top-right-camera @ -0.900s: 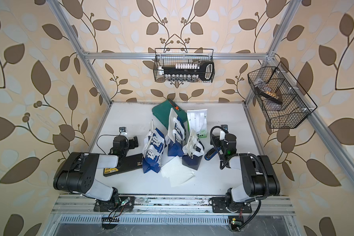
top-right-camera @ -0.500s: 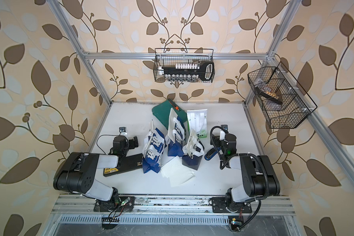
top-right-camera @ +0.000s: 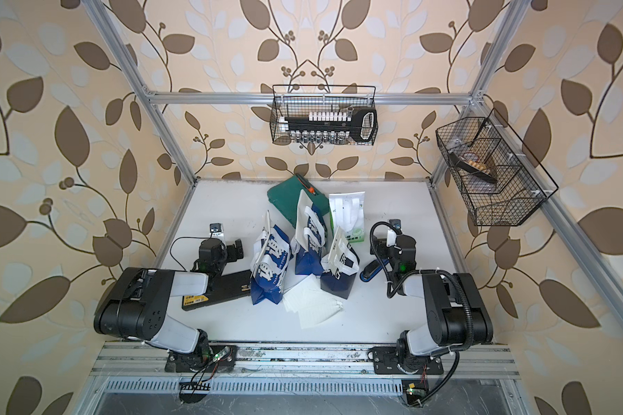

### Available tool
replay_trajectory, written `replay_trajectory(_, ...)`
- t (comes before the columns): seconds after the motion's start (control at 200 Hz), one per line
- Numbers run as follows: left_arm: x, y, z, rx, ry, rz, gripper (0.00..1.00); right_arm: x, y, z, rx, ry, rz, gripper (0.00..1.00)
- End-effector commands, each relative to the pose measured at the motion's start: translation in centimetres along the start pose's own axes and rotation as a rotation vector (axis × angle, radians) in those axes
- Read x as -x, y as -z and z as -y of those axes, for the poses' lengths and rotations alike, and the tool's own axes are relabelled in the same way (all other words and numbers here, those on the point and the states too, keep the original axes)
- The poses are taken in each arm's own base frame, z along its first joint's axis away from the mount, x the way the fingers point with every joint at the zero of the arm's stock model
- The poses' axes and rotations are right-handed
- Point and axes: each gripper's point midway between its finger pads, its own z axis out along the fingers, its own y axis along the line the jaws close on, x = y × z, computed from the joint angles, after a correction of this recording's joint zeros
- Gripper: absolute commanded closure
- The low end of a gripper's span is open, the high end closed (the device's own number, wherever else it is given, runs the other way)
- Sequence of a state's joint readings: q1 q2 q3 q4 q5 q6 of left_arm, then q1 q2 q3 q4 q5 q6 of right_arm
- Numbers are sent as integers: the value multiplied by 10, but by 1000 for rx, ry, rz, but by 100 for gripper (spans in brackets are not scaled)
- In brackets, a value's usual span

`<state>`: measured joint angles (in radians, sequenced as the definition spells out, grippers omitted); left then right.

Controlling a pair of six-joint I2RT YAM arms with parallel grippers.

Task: Staple the receipts to the bags
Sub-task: Move the takeout bag to the center of the board.

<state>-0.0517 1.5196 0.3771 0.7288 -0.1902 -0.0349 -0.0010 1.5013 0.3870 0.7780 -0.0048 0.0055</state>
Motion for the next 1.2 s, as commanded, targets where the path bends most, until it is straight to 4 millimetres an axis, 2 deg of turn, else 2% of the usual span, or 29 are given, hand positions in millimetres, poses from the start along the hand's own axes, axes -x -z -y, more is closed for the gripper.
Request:
replay_trajectory(0.0, 15, 3, 1, 2, 2, 49, 1, 0, -2, -2, 0, 16, -4, 0)
replay_trajectory(0.25, 15, 3, 1, 3, 1, 52, 1, 0, -1, -2, -5, 18, -6, 0)
replay_trajectory(0.33, 15, 2, 1, 2, 2, 46, 1, 6, 0, 0, -40, 23, -4, 0)
replay_trajectory(0.38, 16, 4, 1, -1, 2, 56, 1, 19, -1, 5, -110, 36, -45, 0)
replay_trajectory(0.425, 30, 4, 3, 5, -17, 75, 1, 33, -4, 0, -116, 68, -107, 0)
replay_trajectory(0.46, 37, 1, 4, 21, -27, 2, 1, 46, -3, -2, -149, 75, -113, 0)
replay_trajectory(0.485, 52, 6, 1, 45, -20, -46, 1, 60, 0, -3, -183, 60, -85, 0)
replay_trajectory(0.53, 76, 8, -6, 103, -44, -75, 1, 77, 6, -5, -209, -9, -38, 1)
replay_trajectory(0.565, 91, 10, -8, 128, -55, -65, 1, 86, 13, 0, -255, -116, -21, 1)
replay_trajectory(0.62, 114, 17, -15, 171, -53, -26, 1, 87, 24, 2, -271, -287, -49, 1)
replay_trajectory(0.66, 129, 26, -26, 239, -13, -2, 1, 84, 31, -3, -254, -386, -69, 1)
replay_trajectory(0.74, 143, 49, -40, 316, 100, -14, 1, 79, 45, -14, -208, -494, -72, 1)
replay_trajectory(0.825, 143, 69, -36, 276, 186, -51, 1, 88, 64, -24, -139, -500, -21, 1)
replay_trajectory(0.865, 142, 76, -27, 216, 207, -66, 1, 95, 74, -27, -110, -492, 2, 1)
replay_trajectory(0.93, 138, 87, -10, 107, 245, -88, 1, 112, 92, -43, -16, -412, 51, 1)
replay_trajectory(0.99, 130, 96, 1, 64, 274, -104, 1, 118, 109, -54, -2, -337, 62, 1)
replay_trajectory(1.075, 114, 104, 11, 41, 330, -149, 1, 105, 133, -54, -58, -296, -9, 2)
replay_trajectory(1.14, 101, 106, 18, 39, 376, -187, 1, 79, 148, -54, -76, -291, -112, 2)
replay_trajectory(1.195, 91, 106, 22, 49, 411, -215, 1, 57, 160, -63, -13, -284, -218, 3)
